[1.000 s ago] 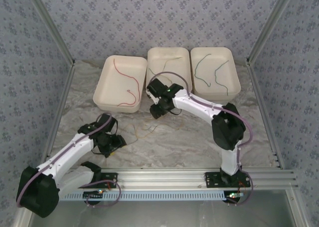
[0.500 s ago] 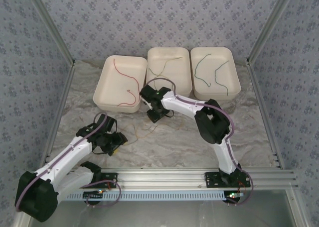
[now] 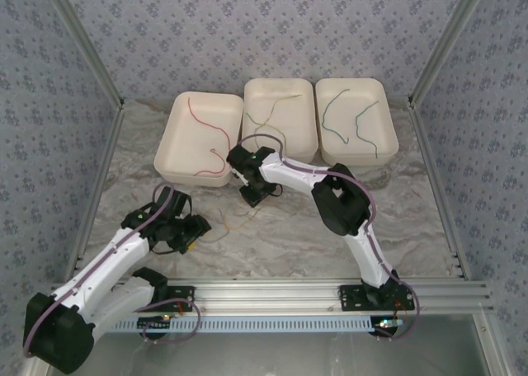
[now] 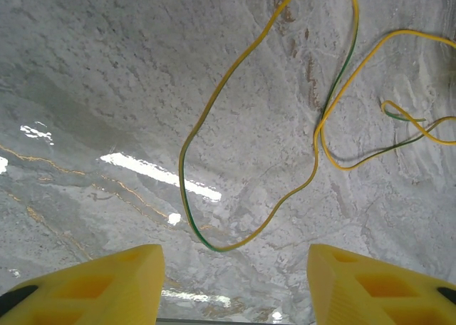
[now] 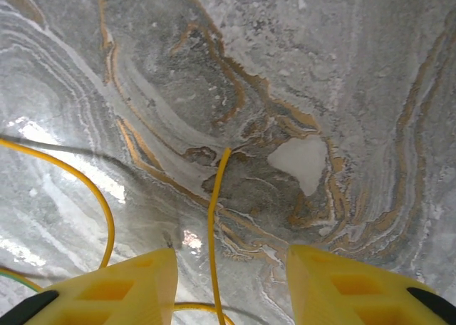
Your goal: Untangle the cables
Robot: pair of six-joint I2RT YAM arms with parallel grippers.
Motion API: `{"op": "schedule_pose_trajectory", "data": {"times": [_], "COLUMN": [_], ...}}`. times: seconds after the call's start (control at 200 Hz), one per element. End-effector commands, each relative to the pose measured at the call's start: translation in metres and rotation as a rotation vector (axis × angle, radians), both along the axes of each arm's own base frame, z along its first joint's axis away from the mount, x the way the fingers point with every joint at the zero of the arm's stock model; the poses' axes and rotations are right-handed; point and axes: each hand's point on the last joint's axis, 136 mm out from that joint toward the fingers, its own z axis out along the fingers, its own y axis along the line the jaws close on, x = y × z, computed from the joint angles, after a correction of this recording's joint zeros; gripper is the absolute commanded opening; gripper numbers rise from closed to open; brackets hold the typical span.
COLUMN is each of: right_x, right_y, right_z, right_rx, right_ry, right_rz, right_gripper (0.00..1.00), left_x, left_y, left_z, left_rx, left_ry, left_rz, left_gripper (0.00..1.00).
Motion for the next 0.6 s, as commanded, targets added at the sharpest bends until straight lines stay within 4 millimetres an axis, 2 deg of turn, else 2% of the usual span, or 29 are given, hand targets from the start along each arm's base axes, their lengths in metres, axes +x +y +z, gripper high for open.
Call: {"op": "schedule_pose_trajectory", "data": {"times": [0.0, 0.08, 0.2, 0.325, 0.48, 0.595], "right_x": [-0.01, -0.012, -0.013, -0.011, -0.002, 0.005], "right_y": [-0.001, -0.005, -0.009, -0.01, -0.008, -0.013], "right_z": [-0.009, -0.014, -0.017, -0.018, 0.007, 0.036], "right_rx": [-0.031, -0.048, -0.059, -0.053, 0.018, 0.073], "right_ry": [0.048, 0.057, 0.057, 0.056, 0.014, -0.022], "right_rz": [0.017, 0.013, 0.003, -0.006, -0.046, -0.076], "right_gripper": [0.4, 0.35, 0.32, 0.18, 0.0, 0.0], "left_x": [0.002, 0.003, 0.008, 0.016, 0.033, 0.041], "left_y": [0.002, 0.001, -0.002, -0.006, -0.026, -0.039], "left_z": [0.007, 0.008, 0.014, 0.024, 0.041, 0.051], "left_rx": [0.007, 0.003, -0.006, -0.016, -0.073, -0.081], "left_ry": [-0.011, -0.015, -0.036, -0.079, -0.146, -0.171], "left_rz": [0.002, 0.003, -0.005, -0.028, -0.126, -0.23], "left_gripper": [0.56, 0.56, 0.56, 0.56, 0.55, 0.48]}}
